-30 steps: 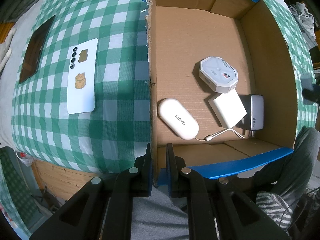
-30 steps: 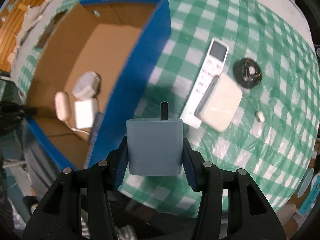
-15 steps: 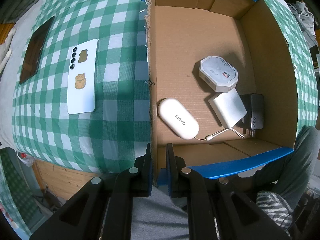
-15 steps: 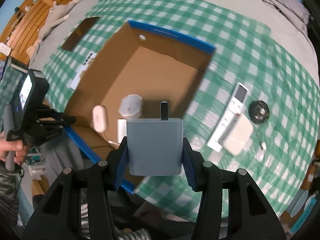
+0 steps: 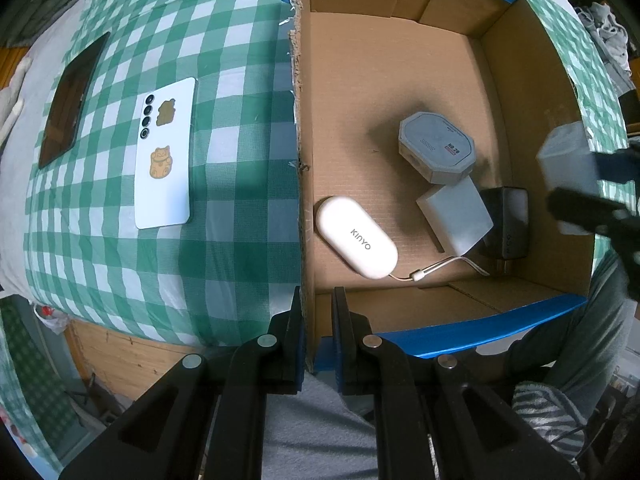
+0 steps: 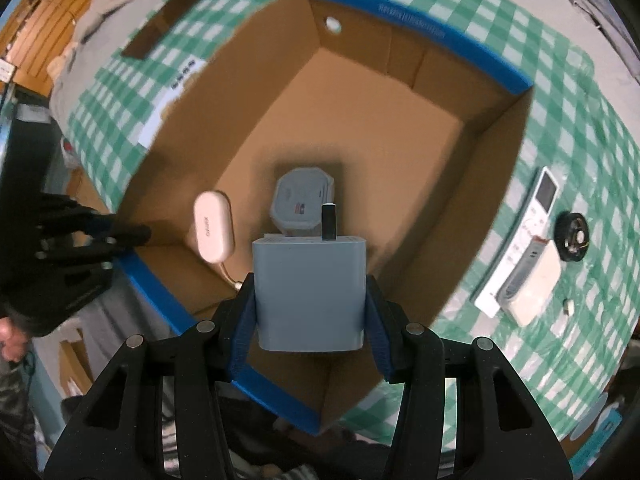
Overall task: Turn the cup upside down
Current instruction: 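Carry the light blue charger with the right gripper into the box, then open the right gripper to release the light blue charger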
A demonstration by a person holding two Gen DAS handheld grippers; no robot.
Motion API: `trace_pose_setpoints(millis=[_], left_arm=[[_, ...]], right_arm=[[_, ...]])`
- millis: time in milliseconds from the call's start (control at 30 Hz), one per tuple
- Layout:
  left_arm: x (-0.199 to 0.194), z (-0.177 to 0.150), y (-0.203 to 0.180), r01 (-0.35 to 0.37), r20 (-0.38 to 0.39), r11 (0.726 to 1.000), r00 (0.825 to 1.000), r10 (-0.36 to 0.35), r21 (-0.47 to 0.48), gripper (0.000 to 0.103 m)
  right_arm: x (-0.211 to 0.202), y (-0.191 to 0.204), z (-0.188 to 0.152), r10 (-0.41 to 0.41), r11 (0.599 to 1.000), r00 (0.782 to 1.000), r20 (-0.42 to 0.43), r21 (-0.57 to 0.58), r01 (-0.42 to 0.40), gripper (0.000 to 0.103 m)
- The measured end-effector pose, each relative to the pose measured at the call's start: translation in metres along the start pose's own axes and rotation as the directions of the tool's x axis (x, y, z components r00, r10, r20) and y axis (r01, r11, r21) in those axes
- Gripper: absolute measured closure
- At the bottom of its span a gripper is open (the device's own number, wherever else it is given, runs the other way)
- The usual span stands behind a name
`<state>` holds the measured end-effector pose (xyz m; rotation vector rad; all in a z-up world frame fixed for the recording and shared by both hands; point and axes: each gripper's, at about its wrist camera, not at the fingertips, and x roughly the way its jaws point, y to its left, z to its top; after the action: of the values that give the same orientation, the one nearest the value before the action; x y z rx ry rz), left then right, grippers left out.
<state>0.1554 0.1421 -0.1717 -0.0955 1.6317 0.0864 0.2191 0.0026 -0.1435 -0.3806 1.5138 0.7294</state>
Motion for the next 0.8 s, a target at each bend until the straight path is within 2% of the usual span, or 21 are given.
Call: trace_pose_setpoints(millis=[333,800], left_arm=[[0.0,0.0,-0.001,-0.002,0.0,1.0,1.0,0.002,0.002,0.093],[0.0,0.002,-0.004,0.0,-0.001,1.0,1.0,0.0,0.001,0.093]], right_arm=[[0.041,0.004,0.0,-0.036,0.999,0.997,-0.07,0.003,0.036,0.053],[0.054,0.0,0.004,-0.024,1.0,0.997,-0.067,0.004,0.024,0.053]])
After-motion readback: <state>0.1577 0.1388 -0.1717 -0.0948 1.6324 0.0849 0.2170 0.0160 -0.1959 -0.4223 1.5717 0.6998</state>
